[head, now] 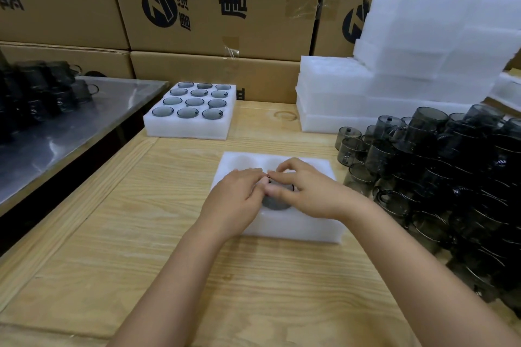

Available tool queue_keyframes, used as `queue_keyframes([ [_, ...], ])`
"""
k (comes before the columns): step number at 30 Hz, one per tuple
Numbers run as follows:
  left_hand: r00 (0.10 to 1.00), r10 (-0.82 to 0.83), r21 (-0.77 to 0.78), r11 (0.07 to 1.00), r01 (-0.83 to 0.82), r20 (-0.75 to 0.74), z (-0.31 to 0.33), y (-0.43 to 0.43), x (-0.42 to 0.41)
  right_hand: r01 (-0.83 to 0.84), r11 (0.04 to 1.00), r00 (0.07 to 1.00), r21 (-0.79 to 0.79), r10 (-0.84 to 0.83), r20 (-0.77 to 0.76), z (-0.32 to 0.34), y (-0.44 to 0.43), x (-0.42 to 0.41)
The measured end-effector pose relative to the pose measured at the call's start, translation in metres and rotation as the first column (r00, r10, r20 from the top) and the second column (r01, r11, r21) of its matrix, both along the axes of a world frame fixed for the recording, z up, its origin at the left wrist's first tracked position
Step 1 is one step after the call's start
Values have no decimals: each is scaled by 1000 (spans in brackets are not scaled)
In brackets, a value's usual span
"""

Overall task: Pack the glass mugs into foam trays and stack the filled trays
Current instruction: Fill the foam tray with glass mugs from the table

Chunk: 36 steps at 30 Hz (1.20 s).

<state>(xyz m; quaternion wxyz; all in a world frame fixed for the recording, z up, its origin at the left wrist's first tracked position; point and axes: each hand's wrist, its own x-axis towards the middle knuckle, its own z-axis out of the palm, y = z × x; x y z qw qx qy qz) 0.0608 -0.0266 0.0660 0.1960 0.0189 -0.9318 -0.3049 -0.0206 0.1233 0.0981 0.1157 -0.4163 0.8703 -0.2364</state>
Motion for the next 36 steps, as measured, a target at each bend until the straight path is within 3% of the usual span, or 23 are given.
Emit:
queue_keyframes([
  [1,1000,-2,-63,998,3,6,0,1,0,35,999,999,-24,-35,-5,-4,-1,0],
  [6,981,92,-419,908,-11,174,-5,5,-4,148,954,915,262,-32,-402,-27,-6,12],
  [11,965,197,-551,832,-73,170,-4,13,-7,176,939,912,297,-42,-407,-25,-11,15],
  [17,977,192,-507,853,-121,91,-11,15,-2,196,951,913,240,-88,-398,-26,-10,19],
  [20,977,148,-432,879,-200,-152,-12,20,6,221,964,912,146,-151,-381,-24,-6,25],
  [22,920,144,-359,890,-282,-365,-16,16,6,301,954,867,-9,-277,-414,-23,6,31],
  [24,866,205,-244,907,-343,-457,-15,8,6,402,884,758,-241,-468,-454,-21,26,37],
  [26,830,264,-150,913,-379,-491,-13,1,6,522,775,588,-357,-630,-508,-23,53,40],
  [29,811,322,-30,923,-384,-489,-13,-6,6,799,582,409,-149,-709,-575,-21,94,43],
  [31,797,351,63,927,-369,-492,-13,-9,5,895,444,366,41,-680,-635,-22,109,49],
  [33,795,387,198,922,-333,-467,-14,-12,4,896,424,399,134,-633,-663,-27,114,52],
  [36,830,391,475,862,-179,-398,-14,-15,4,871,471,434,140,-606,-667,-34,115,53],
])
